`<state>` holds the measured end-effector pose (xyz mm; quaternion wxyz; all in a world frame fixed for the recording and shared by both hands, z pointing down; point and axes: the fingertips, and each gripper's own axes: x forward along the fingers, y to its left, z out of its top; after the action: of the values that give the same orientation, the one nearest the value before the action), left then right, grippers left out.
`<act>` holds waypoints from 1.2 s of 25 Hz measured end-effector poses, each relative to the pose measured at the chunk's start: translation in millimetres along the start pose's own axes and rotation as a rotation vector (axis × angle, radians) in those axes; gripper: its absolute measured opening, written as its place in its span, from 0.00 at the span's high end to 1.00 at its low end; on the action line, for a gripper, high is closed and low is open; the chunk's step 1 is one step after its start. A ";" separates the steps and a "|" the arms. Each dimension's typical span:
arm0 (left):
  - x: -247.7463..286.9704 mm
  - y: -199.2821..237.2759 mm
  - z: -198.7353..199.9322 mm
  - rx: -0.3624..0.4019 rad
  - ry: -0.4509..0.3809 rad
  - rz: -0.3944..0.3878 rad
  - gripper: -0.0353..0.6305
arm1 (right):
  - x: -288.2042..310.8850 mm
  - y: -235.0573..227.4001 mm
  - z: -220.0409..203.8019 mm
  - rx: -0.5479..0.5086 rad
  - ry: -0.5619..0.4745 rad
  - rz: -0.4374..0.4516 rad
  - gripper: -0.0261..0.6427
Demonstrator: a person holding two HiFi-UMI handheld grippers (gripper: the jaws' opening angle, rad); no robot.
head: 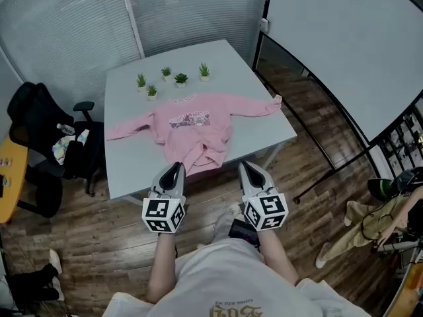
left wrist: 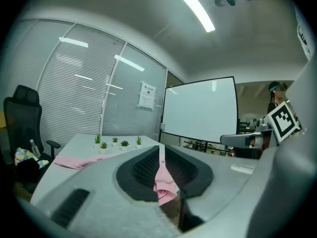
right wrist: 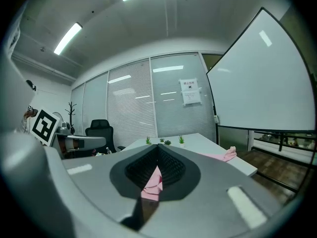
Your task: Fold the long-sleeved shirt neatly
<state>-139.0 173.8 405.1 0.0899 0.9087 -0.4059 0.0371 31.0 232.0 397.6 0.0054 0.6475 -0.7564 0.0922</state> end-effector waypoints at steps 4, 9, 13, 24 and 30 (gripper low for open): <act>6.2 1.0 -6.3 -0.032 0.031 -0.007 0.63 | -2.5 -12.8 -3.9 0.111 -0.004 -0.027 0.72; 17.4 -14.4 -11.9 -0.032 0.059 -0.074 0.49 | -14.7 -33.0 -8.6 0.163 -0.007 -0.087 0.55; 29.7 -24.7 -17.5 -0.020 0.074 -0.101 0.49 | -18.7 -43.8 -19.2 0.178 0.009 -0.109 0.55; 150.4 -44.7 -19.8 0.007 0.128 -0.193 0.48 | 33.5 -136.9 -20.2 0.226 0.024 -0.185 0.56; 243.9 -58.4 -20.3 0.007 0.179 -0.224 0.47 | 85.2 -213.0 -14.1 0.258 0.050 -0.198 0.56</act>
<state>67.4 37.7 451.5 0.1259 0.9417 -0.2921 0.1094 224.5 119.9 450.5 -0.0501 0.7116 -0.6706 0.2036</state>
